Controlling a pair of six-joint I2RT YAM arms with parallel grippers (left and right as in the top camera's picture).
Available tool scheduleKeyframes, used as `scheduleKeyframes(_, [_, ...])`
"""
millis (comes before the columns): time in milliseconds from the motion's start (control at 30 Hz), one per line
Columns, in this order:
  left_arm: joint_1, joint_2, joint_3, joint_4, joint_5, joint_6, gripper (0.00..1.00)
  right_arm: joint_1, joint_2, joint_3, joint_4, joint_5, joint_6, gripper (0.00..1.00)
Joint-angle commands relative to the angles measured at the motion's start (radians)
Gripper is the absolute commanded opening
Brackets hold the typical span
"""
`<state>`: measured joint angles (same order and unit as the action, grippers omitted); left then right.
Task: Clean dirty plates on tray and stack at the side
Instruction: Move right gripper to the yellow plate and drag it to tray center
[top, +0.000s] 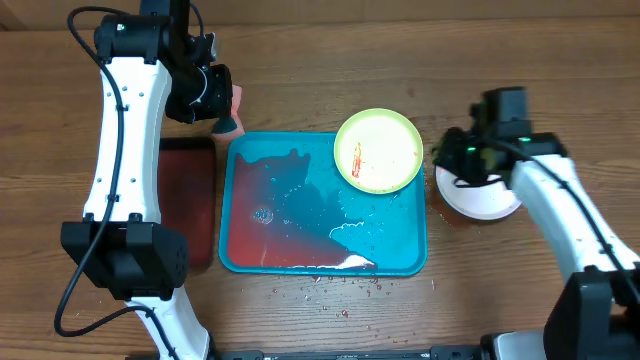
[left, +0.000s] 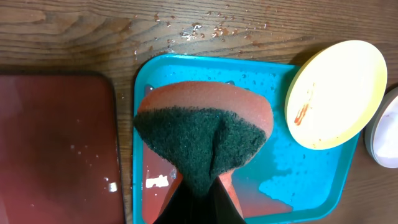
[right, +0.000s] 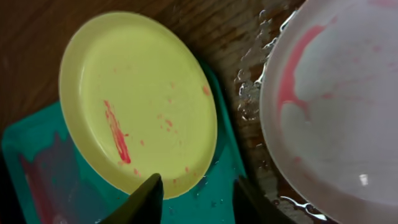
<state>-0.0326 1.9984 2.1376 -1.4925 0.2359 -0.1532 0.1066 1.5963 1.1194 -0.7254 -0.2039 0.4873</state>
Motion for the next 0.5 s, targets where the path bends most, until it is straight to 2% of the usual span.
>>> scheduleKeyframes(0, [-0.007, -0.004, -0.004, 0.004, 0.016, 0.019, 0.04, 0.079, 0.06, 0.014, 0.008, 0.192, 0.126, 0.3])
scheduleKeyframes(167, [-0.007, -0.004, -0.004, 0.003, 0.016, 0.019, 0.04, 0.13, 0.174, 0.014, 0.024, 0.202, 0.145, 0.28])
scheduleKeyframes(267, [-0.007, -0.004, -0.004, 0.003, 0.016, 0.019, 0.04, 0.14, 0.235, 0.014, 0.034, 0.168, 0.105, 0.28])
scheduleKeyframes(467, [-0.007, -0.004, -0.004, 0.004, 0.016, 0.019, 0.04, 0.163, 0.252, 0.015, 0.037, 0.127, 0.081, 0.24])
